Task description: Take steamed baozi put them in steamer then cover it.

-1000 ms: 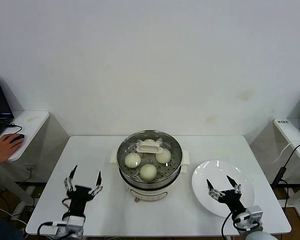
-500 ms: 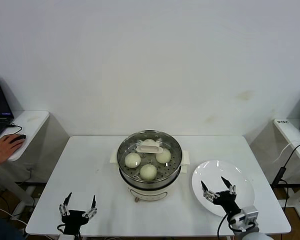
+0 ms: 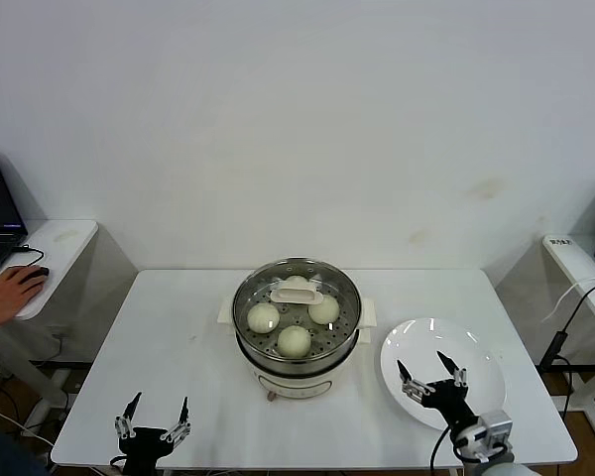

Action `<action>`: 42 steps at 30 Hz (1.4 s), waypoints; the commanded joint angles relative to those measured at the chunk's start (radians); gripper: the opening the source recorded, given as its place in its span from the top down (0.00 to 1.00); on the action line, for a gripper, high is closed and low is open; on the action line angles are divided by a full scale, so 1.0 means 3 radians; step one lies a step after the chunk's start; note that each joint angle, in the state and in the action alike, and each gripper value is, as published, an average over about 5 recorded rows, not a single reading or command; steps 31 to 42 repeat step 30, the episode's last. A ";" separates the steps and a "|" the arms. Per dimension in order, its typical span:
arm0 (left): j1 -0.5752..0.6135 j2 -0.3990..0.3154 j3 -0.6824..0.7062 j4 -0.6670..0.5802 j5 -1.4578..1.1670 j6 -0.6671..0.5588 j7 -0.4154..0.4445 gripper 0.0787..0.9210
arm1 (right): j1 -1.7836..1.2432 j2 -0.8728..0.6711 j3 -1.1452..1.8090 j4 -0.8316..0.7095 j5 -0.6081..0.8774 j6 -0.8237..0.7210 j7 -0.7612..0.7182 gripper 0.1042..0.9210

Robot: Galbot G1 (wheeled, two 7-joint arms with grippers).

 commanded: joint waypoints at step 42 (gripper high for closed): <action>0.0098 -0.0018 -0.0055 -0.0048 -0.0043 -0.0091 0.0037 0.12 | -0.0014 -0.0004 0.0074 -0.0006 -0.0066 0.0036 -0.0095 0.12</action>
